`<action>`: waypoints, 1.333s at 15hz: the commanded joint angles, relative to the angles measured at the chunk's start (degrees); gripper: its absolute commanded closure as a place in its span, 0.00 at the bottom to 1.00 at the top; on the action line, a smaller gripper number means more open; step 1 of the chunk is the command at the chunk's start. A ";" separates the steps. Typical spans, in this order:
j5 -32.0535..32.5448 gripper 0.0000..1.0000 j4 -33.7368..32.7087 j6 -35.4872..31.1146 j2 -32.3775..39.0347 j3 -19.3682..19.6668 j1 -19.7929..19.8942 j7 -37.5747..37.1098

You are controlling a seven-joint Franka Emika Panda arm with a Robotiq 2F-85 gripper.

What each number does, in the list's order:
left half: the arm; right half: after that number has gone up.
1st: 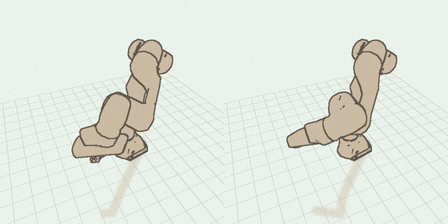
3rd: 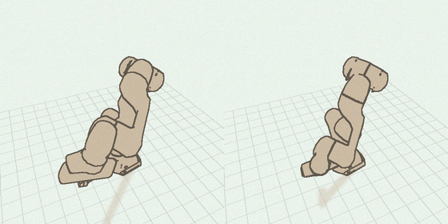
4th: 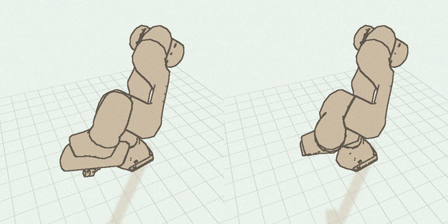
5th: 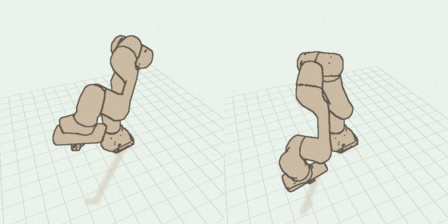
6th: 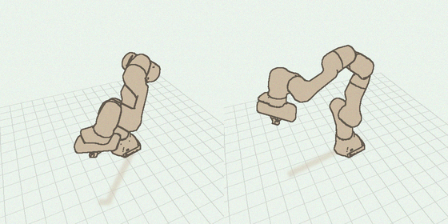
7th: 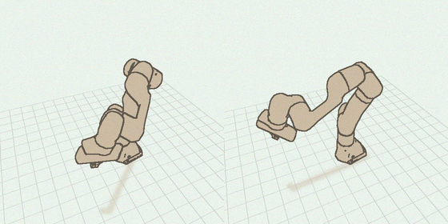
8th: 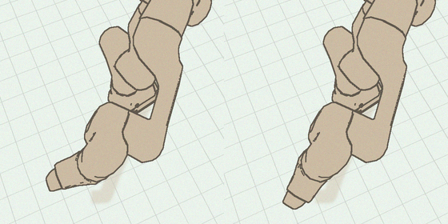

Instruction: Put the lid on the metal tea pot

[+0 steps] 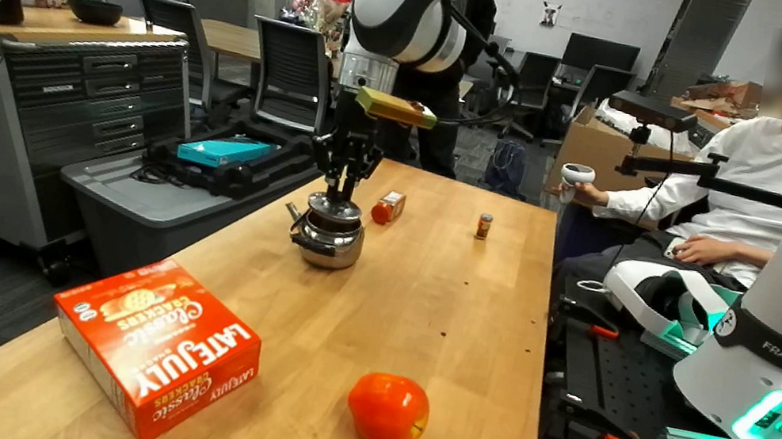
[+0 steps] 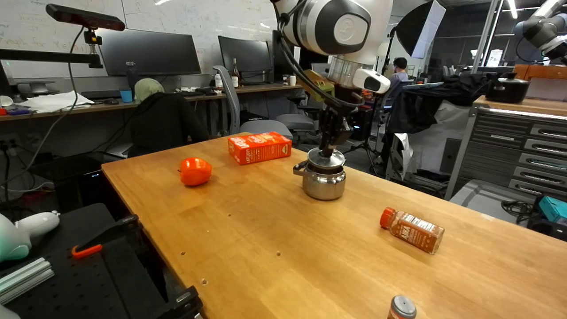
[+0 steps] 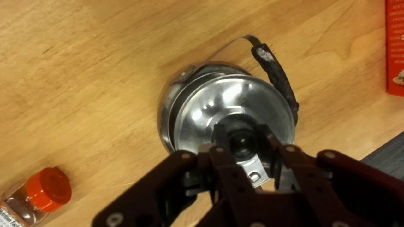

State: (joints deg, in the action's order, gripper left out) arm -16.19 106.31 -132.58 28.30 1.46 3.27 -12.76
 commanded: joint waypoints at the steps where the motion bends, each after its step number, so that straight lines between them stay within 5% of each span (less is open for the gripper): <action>1: 0.29 0.93 -2.81 0.47 2.64 0.59 -0.07 -1.46; 10: 1.06 0.93 -1.97 0.62 3.74 1.02 -0.48 -2.00; 20: 9.21 0.93 -1.81 5.51 3.33 3.81 -2.99 -9.07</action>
State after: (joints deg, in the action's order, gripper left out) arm -9.39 105.66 -129.42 30.64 3.47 1.72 -19.18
